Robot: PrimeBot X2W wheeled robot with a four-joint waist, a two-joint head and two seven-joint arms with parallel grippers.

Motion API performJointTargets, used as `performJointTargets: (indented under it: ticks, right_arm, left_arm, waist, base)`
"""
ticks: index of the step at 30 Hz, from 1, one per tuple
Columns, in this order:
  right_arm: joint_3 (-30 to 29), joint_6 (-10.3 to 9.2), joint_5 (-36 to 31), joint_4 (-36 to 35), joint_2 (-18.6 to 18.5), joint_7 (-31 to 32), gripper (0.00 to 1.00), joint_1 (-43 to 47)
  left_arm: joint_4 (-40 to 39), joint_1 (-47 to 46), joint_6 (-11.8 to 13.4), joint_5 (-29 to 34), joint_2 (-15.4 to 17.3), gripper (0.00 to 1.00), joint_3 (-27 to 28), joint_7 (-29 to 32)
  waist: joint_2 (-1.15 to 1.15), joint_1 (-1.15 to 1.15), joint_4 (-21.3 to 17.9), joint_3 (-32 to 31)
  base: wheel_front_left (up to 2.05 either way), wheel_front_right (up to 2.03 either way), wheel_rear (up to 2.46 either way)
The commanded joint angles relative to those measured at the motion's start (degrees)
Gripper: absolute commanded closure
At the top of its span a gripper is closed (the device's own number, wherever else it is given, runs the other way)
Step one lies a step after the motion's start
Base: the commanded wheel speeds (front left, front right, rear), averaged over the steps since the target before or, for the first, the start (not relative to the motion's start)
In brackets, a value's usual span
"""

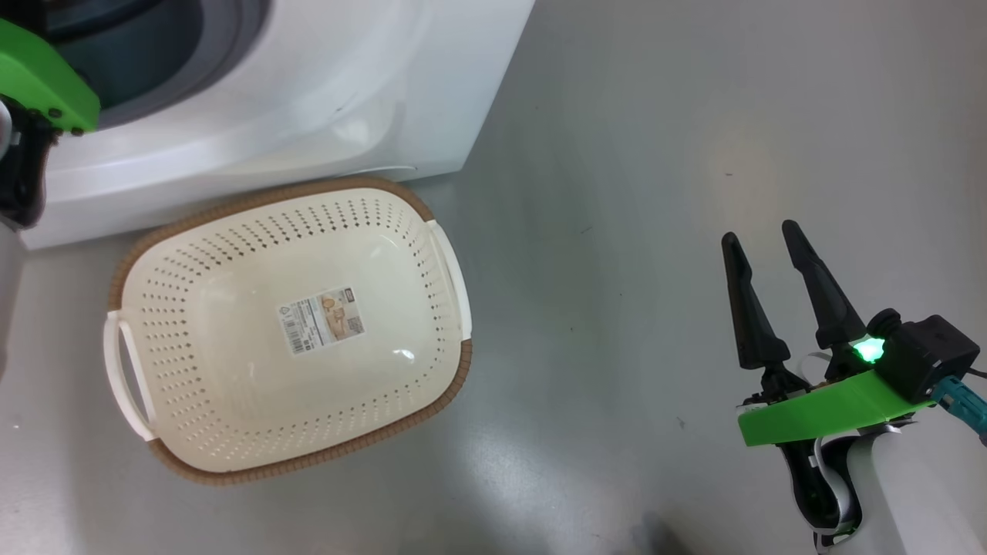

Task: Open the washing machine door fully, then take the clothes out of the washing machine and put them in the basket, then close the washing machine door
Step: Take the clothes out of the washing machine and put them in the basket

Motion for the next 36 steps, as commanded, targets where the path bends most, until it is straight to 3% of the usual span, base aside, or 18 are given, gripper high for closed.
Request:
performJointTargets:
  ticks: [1, 9, 19, 28, 36]
  right_arm:
    - [1.0, 0.36, 0.1, -1.3, -0.5, -0.4, 0.0, 0.8]
    - [0.4, 0.36, -0.1, -1.2, -1.6, -0.4, 0.0, 1.5]
    - [-0.2, 0.36, -0.4, -0.9, -2.7, -0.4, 0.0, 3.6]
    - [-1.1, 0.36, -0.4, -1.0, -3.1, -0.4, 0.0, 5.1]
    - [-1.3, 0.36, -0.4, -1.2, -3.2, -0.4, 0.0, 5.8]
  left_arm:
    - [-1.4, 0.9, 0.1, 0.1, 2.9, 1.0, 1.9, -0.5]
    - [-9.7, 8.8, 0.2, 5.3, 2.3, 1.0, 12.6, -0.5]
    - [-20.4, 21.5, 0.1, 14.5, -3.3, 1.0, 27.3, -0.5]
    - [-32.4, 32.7, 0.1, 20.0, -9.2, 1.0, 35.2, -0.5]
    - [-40.7, 39.4, 0.1, 22.1, -12.0, 1.0, 38.5, -0.5]
  waist:
    - [0.0, 0.0, 0.5, -0.5]
    - [0.0, 0.0, 2.3, -3.6]
    - [0.0, 0.0, 5.3, -7.5]
    - [0.0, 0.0, 7.3, -9.8]
    - [0.0, 0.0, 8.1, -10.5]
  base:
    - [0.0, 0.0, 0.0]
    - [0.0, 0.0, 0.0]
    - [0.0, 0.0, 0.0]
    - [0.0, 0.0, 0.0]
    - [0.0, 0.0, 0.0]
